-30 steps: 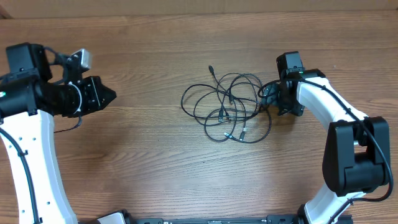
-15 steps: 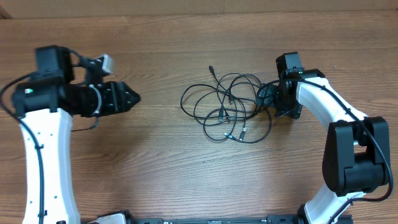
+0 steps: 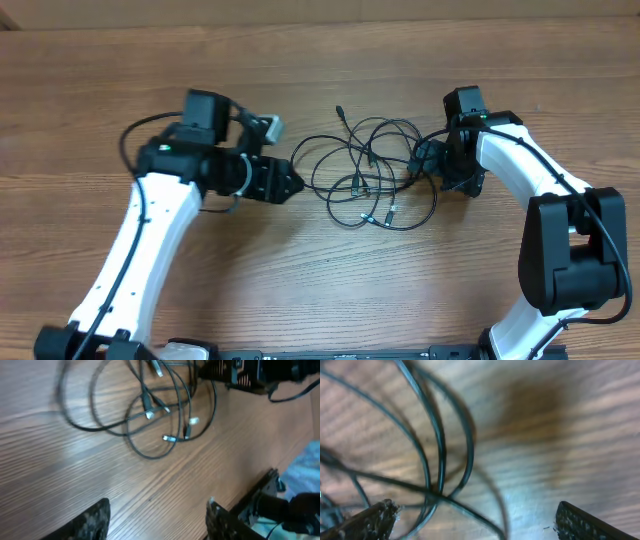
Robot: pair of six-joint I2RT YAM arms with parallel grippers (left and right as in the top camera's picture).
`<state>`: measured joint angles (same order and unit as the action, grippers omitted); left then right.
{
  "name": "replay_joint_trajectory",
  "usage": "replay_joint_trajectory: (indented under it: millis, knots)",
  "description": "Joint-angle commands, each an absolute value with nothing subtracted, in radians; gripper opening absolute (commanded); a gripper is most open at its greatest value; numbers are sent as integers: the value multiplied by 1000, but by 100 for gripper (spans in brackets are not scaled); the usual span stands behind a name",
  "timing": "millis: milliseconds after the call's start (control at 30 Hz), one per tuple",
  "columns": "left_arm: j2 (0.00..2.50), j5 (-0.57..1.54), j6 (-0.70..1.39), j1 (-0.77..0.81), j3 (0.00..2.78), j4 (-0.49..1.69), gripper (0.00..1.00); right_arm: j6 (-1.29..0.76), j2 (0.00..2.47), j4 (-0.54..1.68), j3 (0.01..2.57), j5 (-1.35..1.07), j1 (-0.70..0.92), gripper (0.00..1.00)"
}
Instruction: Untangle cables
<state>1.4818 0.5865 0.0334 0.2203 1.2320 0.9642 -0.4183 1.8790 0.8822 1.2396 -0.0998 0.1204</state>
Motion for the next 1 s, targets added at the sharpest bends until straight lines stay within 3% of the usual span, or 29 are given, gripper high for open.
replay_joint_trajectory:
  millis: [0,300,367,467,667,800,967]
  knots:
    - [1547,527,109,281,1214,933,59,-418,1888,904,1230,-208,124,90]
    - [1724,429,195,324,1214,930,57,-415,1888,957,1229,-374,132,41]
    - [1763,368,251,311,1214,952,57,-415,1888,959,1229,-407,143,25]
    - [1802,367,239,290,1214,970,57,-414,1888,957,1229,-447,164,17]
    - [1818,457,113,271,1214,989,61,-415,1888,920,1229,-450,258,20]
    - [1818,519,105,278,1214,985,61,-416,1888,868,1229,-447,314,41]
    - [1819,532,105,312,1214,982,56,-420,1888,806,1229,-446,359,47]
